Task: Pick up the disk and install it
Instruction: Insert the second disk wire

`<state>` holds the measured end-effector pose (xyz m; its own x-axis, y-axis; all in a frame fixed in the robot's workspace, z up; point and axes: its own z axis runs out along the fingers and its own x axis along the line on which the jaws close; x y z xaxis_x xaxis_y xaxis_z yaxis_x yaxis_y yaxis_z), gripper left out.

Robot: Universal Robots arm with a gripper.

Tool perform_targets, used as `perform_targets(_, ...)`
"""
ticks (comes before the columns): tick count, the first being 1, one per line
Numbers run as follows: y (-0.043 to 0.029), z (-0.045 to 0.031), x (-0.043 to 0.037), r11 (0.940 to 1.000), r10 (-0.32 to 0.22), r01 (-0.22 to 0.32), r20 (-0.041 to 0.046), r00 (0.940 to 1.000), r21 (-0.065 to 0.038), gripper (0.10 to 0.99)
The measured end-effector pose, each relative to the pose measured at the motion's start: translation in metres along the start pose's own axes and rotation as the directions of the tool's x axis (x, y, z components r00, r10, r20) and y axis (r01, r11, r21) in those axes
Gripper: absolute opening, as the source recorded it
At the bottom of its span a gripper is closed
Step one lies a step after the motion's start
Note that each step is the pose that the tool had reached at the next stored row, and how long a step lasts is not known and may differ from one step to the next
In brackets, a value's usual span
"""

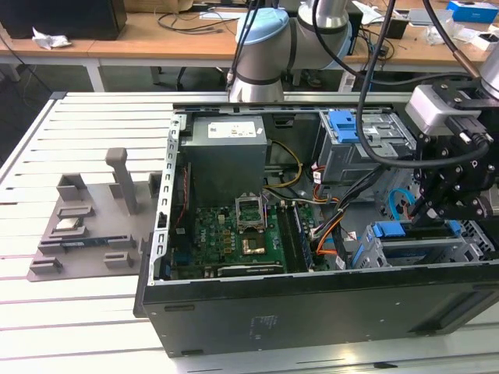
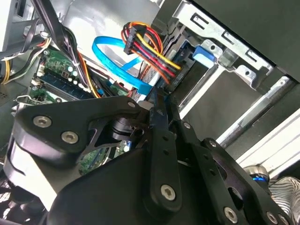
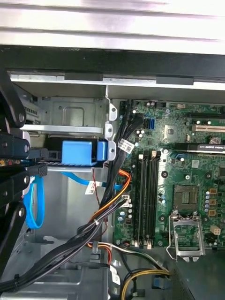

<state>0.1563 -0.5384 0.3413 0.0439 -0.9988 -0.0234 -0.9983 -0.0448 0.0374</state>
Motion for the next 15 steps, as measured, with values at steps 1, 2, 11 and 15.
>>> perform_targets(1,0.0,-0.0007,0.0,1.0,0.0,0.0,-0.0012,1.0,0.0,0.161)
perform_targets(2,0.0001,-0.0022,-0.0001,1.0,0.0,0.0,-0.0033,1.0,0.0,0.161)
perform_targets(11,-0.0005,0.0017,0.0001,1.0,0.0,0.0,-0.0045,1.0,-0.001,0.161)
perform_targets(15,-0.0006,0.0018,0.0001,1.0,0.0,0.0,-0.0042,1.0,-0.001,0.173)
